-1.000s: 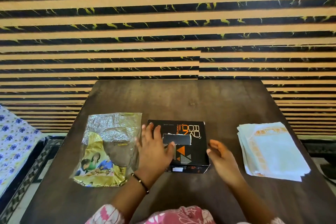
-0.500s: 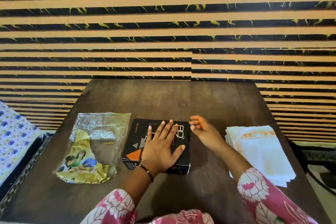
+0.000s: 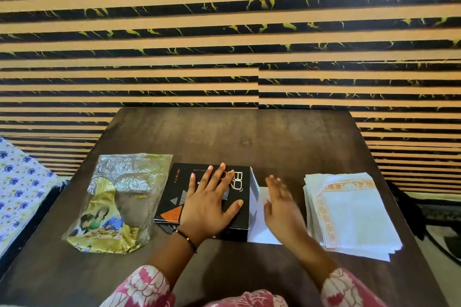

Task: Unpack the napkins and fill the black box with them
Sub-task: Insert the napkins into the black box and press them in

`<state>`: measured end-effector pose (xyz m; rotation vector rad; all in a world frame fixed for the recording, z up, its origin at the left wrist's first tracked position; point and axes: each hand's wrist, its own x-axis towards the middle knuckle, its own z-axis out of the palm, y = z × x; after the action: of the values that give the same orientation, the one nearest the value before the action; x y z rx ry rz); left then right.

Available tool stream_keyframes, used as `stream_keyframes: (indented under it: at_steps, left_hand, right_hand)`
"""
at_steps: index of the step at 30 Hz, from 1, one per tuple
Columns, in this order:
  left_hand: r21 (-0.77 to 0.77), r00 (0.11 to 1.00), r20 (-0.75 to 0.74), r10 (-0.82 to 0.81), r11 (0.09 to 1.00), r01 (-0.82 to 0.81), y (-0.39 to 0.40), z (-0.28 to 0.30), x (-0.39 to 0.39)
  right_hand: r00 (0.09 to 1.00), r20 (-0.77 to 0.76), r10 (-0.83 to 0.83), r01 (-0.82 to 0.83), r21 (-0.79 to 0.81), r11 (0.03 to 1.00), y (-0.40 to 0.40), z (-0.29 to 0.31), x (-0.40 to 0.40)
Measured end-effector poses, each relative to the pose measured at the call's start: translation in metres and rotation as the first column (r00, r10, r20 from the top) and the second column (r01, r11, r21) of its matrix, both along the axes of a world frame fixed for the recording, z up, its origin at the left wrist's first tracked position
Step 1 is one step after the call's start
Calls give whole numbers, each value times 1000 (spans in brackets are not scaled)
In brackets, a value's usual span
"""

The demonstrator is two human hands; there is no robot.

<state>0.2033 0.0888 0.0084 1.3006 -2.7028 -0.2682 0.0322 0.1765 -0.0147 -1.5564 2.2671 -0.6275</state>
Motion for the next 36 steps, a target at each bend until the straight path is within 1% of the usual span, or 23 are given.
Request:
stream_keyframes:
  at_steps: [1,3,4,6,9,11,13,15,16,18,20,22,24,27,31,33,36]
  left_hand:
    - [0,1000,-6,2,1000,-2,0,0,0]
    - [3,1000,-1,4,1000,-4,-1,1,0]
    - [5,1000,3,4,1000,-4,0,1,0]
    - [10,1000,10,4,1000,-4,0,2,1]
    - [17,1000,3,10,1000,-10,-1,2,0]
    - [17,1000,-1,19,1000,-19,-3,2,-1]
    - [21,1000,2,24,999,-24,-3,3,-2]
    - [27,1000,-9,21,999,-20,-2,4,-2]
    - [28,1000,-15,19,999,-19,-2,4,-2]
    - [25,1000,-15,17,1000,-16,-2,4,-1]
    - [23,1000,-17,17,1000,-17,-2,3,-1]
    - [25,1000,-25,17,1000,-16,-2,3,-1]
    - [29,1000,-24,17,999,-16,-2,4,-1]
    - [39,1000,-10,20,999,-19,-2,4,-1]
    - [29,999,-27,21,999,-20,-2,3,-1]
    - [30,1000,-22,20,999,-20,-2,4,-1]
    - [50,1000,15,-18,999,17,-2,4,1]
  right_hand:
    - [999,41,7,-7,10,1000,2,-10,5]
    - [989,135,-61,49,90,995,5,-27,6]
    - [985,151,-85,67,118,991,7,-33,5]
    - [990,124,-68,52,129,990,11,-44,0]
    - [1000,12,-12,10,153,988,11,-50,-4]
    - [1000,-18,11,-7,187,982,7,-48,-8]
    - [999,-7,41,-38,229,973,2,-40,-11]
    - [995,99,28,-46,189,981,0,-28,-11]
    - [980,197,19,-48,145,988,1,-22,-9]
    - [919,393,30,-68,83,994,3,-7,0]
    - [871,490,24,-57,52,997,8,-1,5]
    - [840,542,-15,-12,46,999,14,2,0]
    - [805,592,-42,-18,95,995,23,3,-6]
    - [751,660,-6,-127,153,980,33,8,-3]
    - [697,716,50,-280,207,937,37,13,12]
    - [669,741,55,-322,223,920,36,13,17]
    - [668,743,41,-325,242,914,35,11,18]
